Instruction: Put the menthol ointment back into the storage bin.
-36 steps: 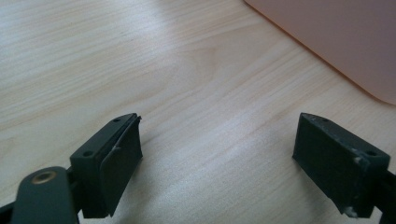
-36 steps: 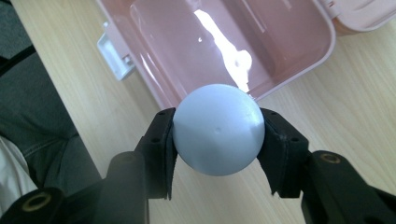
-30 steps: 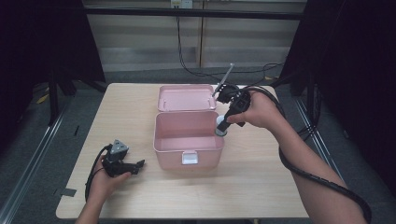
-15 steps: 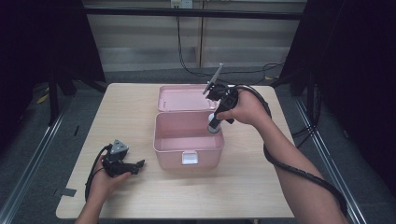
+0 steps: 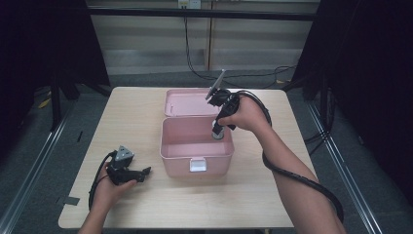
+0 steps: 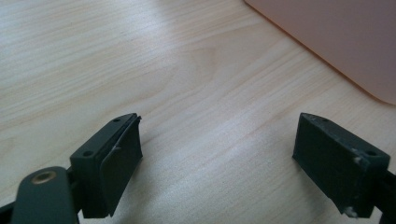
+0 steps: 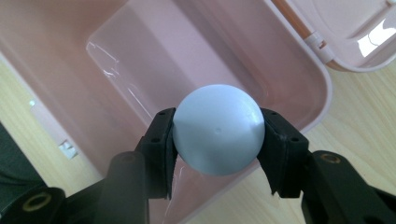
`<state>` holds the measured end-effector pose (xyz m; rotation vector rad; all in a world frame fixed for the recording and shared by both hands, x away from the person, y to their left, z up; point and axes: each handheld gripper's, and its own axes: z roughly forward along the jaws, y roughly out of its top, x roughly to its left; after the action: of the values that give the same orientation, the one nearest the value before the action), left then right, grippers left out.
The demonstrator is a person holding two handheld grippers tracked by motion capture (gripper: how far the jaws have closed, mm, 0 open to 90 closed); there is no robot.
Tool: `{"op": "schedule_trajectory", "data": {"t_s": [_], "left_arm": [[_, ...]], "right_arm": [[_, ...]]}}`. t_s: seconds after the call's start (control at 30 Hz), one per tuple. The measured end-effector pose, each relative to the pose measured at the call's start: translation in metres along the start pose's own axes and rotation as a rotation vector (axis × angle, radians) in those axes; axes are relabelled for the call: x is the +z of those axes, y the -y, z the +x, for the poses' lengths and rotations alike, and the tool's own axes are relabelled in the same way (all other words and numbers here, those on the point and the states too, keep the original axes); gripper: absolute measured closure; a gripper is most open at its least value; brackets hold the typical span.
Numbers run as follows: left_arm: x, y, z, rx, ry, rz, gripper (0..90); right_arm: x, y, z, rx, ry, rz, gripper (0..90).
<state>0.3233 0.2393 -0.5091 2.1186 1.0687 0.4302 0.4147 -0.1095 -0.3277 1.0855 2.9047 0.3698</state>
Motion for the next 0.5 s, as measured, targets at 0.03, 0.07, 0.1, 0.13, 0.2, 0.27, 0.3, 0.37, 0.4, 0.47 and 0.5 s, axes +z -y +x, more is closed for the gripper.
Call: {"op": "schedule_trajectory", "data": {"t_s": [0.03, 0.07, 0.1, 0.13, 0.2, 0.27, 0.3, 0.37, 0.4, 0.47, 0.5], "left_arm": [[0.000, 0.000, 0.000, 0.000, -0.002, -0.001, 14.6], [0.000, 0.000, 0.000, 0.000, -0.002, -0.001, 14.6], [0.000, 0.000, 0.000, -0.001, -0.001, -0.001, 14.6], [0.000, 0.000, 0.000, 0.001, 0.000, 0.001, 14.6], [0.000, 0.000, 0.000, 0.000, -0.002, -0.001, 14.6], [0.000, 0.000, 0.000, -0.001, -0.002, -0.001, 14.7], [0.000, 0.000, 0.000, -0.001, -0.002, -0.001, 14.6], [0.000, 0.000, 0.000, -0.001, -0.002, -0.001, 14.7], [0.000, 0.000, 0.000, -0.001, 0.000, 0.000, 14.7], [0.000, 0.000, 0.000, -0.001, -0.002, -0.002, 14.6], [0.000, 0.000, 0.000, -0.001, -0.002, -0.002, 14.7]], "right_arm": [[0.002, -0.001, 0.000, -0.001, -0.003, -0.004, 50.5], [0.004, -0.002, 0.001, 0.007, -0.007, 0.006, 50.6], [0.006, -0.003, 0.001, 0.009, -0.003, 0.003, 50.6], [0.008, -0.004, 0.002, 0.011, -0.004, 0.007, 50.6], [0.012, -0.007, 0.002, 0.017, -0.005, 0.020, 50.5], [0.018, -0.008, 0.002, 0.017, -0.004, 0.022, 50.5], [0.020, -0.009, 0.002, 0.014, -0.002, 0.024, 50.6], [0.026, -0.011, 0.002, 0.012, -0.003, 0.032, 50.5], [0.027, -0.011, 0.002, 0.028, -0.002, 0.037, 50.5], [0.031, -0.012, 0.001, 0.035, 0.000, 0.044, 50.5], [0.033, -0.013, 0.000, 0.044, -0.004, 0.042, 50.5]]}}
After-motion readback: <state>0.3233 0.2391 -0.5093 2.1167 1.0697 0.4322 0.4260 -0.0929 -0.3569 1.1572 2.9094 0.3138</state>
